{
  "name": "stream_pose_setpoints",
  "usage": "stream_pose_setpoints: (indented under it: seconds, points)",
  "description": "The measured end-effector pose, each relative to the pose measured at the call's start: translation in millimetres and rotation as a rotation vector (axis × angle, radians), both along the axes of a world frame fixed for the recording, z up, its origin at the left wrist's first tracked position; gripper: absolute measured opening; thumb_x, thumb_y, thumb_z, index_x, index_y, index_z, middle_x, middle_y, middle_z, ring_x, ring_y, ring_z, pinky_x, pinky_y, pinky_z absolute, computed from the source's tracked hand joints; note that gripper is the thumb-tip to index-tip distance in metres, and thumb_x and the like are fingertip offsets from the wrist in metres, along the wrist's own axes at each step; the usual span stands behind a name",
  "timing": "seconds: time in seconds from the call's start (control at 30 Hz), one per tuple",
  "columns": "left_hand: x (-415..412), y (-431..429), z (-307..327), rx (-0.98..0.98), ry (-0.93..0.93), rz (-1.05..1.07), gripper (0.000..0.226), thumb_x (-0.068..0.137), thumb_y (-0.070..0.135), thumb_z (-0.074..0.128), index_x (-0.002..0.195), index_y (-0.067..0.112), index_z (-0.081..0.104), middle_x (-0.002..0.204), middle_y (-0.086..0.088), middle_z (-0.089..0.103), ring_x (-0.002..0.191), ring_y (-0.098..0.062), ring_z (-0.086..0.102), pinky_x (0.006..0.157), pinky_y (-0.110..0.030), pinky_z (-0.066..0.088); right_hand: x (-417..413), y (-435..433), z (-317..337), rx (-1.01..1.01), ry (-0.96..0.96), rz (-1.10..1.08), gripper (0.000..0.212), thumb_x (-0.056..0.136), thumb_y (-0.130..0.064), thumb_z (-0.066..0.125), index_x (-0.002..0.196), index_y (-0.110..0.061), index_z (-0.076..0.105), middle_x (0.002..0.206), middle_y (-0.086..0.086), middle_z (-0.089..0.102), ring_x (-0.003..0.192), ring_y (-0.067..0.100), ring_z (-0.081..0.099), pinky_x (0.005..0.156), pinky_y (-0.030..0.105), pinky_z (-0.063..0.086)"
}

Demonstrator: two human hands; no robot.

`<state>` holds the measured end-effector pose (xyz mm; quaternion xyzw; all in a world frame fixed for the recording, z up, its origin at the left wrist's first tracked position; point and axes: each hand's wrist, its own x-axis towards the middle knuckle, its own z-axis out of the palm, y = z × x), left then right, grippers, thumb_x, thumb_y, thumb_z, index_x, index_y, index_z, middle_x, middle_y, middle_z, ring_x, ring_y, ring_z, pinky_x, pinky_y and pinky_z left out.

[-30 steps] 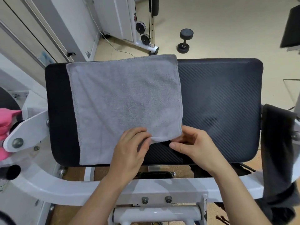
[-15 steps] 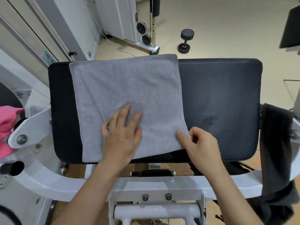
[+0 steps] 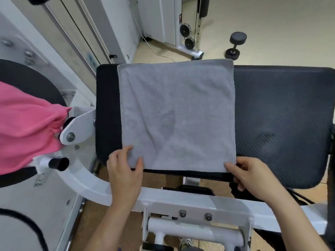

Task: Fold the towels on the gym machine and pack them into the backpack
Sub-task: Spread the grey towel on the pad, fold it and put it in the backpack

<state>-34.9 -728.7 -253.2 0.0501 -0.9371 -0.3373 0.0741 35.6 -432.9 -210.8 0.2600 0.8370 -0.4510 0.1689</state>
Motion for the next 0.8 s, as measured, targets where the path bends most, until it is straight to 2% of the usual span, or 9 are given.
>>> stream_pose_setpoints:
  seconds: [0.1, 0.2, 0.27, 0.37, 0.47, 0.6, 0.67, 0.73, 0.8]
  points:
    - [2.7, -15.4, -4.8, 0.134, -0.114, 0.142, 0.042, 0.087, 0.028, 0.068, 0.125, 0.020, 0.054, 0.118, 0.001, 0.046, 0.105, -0.020, 0.051, 0.090, -0.035, 0.045, 0.9, -4.9, 0.9, -0.004, 0.007, -0.078, 0.027, 0.089, -0.037, 0.066, 0.072, -0.016, 0.072, 0.064, -0.002, 0.072, 0.056, 0.021, 0.069, 0.068, 0.046, 0.058]
    - [-2.1, -20.0, -1.8, 0.257, -0.217, 0.250, 0.021, 0.088, 0.037, 0.066, 0.106, 0.025, 0.062, 0.108, 0.003, 0.058, 0.092, -0.014, 0.057, 0.074, -0.026, 0.044, 3.1, -11.5, -0.2, -0.052, 0.044, -0.193, 0.031, 0.082, -0.038, 0.074, 0.065, -0.013, 0.072, 0.061, 0.003, 0.071, 0.065, 0.035, 0.069, 0.066, 0.052, 0.056]
    - [-6.6, -22.2, 3.7, 0.294, -0.272, 0.267, 0.011, 0.088, 0.037, 0.066, 0.088, 0.026, 0.065, 0.093, 0.003, 0.064, 0.087, -0.014, 0.060, 0.069, -0.027, 0.044, 3.9, -14.0, -1.8, -0.054, 0.117, -0.267, 0.032, 0.079, -0.037, 0.078, 0.062, -0.010, 0.071, 0.059, 0.004, 0.070, 0.059, 0.034, 0.065, 0.057, 0.047, 0.055]
    - [-10.9, -30.4, 10.7, 0.383, -0.293, 0.306, 0.010, 0.086, 0.029, 0.069, 0.078, 0.024, 0.067, 0.081, 0.001, 0.067, 0.082, -0.020, 0.063, 0.074, -0.036, 0.052, 5.1, -18.9, -8.3, -0.026, 0.226, -0.380, 0.036, 0.077, -0.034, 0.079, 0.061, -0.005, 0.065, 0.058, 0.009, 0.066, 0.053, 0.029, 0.055, 0.051, 0.037, 0.046]
    - [-8.6, -34.8, 11.4, 0.581, -0.279, 0.397, 0.007, 0.082, 0.017, 0.075, 0.078, 0.017, 0.069, 0.082, -0.006, 0.070, 0.078, -0.023, 0.065, 0.081, -0.042, 0.056, 6.0, -23.0, -19.6, 0.023, 0.302, -0.459, 0.033, 0.075, -0.029, 0.081, 0.064, -0.009, 0.057, 0.064, 0.013, 0.064, 0.065, 0.036, 0.061, 0.062, 0.042, 0.050]
    - [-2.8, -31.6, 4.1, 0.752, -0.250, 0.467, 0.014, 0.081, 0.006, 0.075, 0.087, 0.018, 0.070, 0.093, -0.006, 0.070, 0.092, -0.021, 0.067, 0.089, -0.041, 0.056, 7.2, -27.6, -24.6, 0.230, 0.374, -0.370, 0.025, 0.081, -0.024, 0.077, 0.082, -0.017, 0.053, 0.066, 0.003, 0.060, 0.061, 0.021, 0.058, 0.060, 0.036, 0.048]
    - [-2.0, -29.0, 0.8, 0.702, -0.218, 0.428, 0.020, 0.084, 0.005, 0.071, 0.092, 0.023, 0.068, 0.098, -0.002, 0.068, 0.092, -0.017, 0.065, 0.091, -0.041, 0.055, 8.3, -32.5, -24.4, 0.504, 0.466, -0.164, 0.019, 0.083, -0.021, 0.073, 0.091, -0.016, 0.056, 0.070, 0.000, 0.057, 0.062, 0.020, 0.054, 0.057, 0.034, 0.044]
    - [-1.0, -26.9, 1.4, 0.413, -0.140, 0.313, 0.023, 0.085, 0.007, 0.068, 0.095, 0.027, 0.065, 0.106, 0.002, 0.060, 0.092, -0.013, 0.059, 0.089, -0.039, 0.053, 8.5, -34.2, -28.8, 0.740, 0.598, 0.038, 0.025, 0.080, -0.014, 0.075, 0.102, -0.009, 0.063, 0.084, 0.008, 0.055, 0.073, 0.026, 0.051, 0.058, 0.037, 0.044]
    - [1.3, -27.3, 1.1, 0.080, 0.087, 0.048, 0.021, 0.082, 0.004, 0.068, 0.096, 0.021, 0.067, 0.108, 0.001, 0.053, 0.095, -0.014, 0.052, 0.084, -0.034, 0.048, 6.1, -34.6, -30.2, 0.811, 0.721, 0.214, 0.034, 0.078, -0.014, 0.075, 0.109, -0.007, 0.063, 0.099, 0.016, 0.056, 0.085, 0.033, 0.053, 0.065, 0.043, 0.045]
